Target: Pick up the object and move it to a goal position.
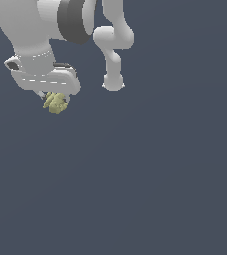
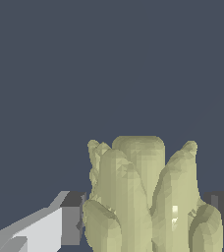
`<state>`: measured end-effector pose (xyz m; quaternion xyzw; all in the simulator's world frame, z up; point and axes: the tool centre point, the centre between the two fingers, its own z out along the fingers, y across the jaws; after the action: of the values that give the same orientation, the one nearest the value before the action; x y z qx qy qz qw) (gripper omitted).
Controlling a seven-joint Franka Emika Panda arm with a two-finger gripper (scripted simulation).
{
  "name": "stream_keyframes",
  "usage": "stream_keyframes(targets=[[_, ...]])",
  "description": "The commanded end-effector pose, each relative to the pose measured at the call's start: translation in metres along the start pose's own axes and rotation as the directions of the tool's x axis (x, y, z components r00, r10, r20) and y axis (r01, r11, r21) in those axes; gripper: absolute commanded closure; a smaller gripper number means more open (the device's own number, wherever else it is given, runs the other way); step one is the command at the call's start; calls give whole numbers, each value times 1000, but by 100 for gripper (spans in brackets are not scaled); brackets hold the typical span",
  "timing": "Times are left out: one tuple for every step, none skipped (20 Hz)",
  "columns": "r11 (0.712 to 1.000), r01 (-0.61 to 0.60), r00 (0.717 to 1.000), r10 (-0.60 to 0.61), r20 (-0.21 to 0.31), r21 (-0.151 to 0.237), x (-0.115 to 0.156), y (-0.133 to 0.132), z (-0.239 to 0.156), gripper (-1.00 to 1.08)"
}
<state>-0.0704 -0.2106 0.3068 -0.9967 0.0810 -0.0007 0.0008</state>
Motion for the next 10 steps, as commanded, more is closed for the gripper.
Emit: stream_keyframes(targets=[[1000, 2, 1000, -2, 1, -1, -1, 16, -14, 108], [1000, 2, 1000, -2, 1, -1, -1, 21, -19, 108], [1000, 2, 1000, -2, 1, -1, -1, 25, -23, 108], [1000, 2, 1000, -2, 1, -1, -1, 30, -26, 108], [1000, 2, 1000, -2, 1, -1, -1, 33, -29, 108], [1000, 2, 1000, -2, 1, -1, -1, 36, -32, 108], [1000, 2, 1000, -2, 1, -2, -1, 38, -34, 108], [1000, 2, 1000, -2, 1, -2, -1, 40, -35, 108], [1000, 2, 1000, -2, 1, -2, -1, 41, -36, 108], [1000, 2, 1000, -2, 1, -2, -1, 41, -37, 108]])
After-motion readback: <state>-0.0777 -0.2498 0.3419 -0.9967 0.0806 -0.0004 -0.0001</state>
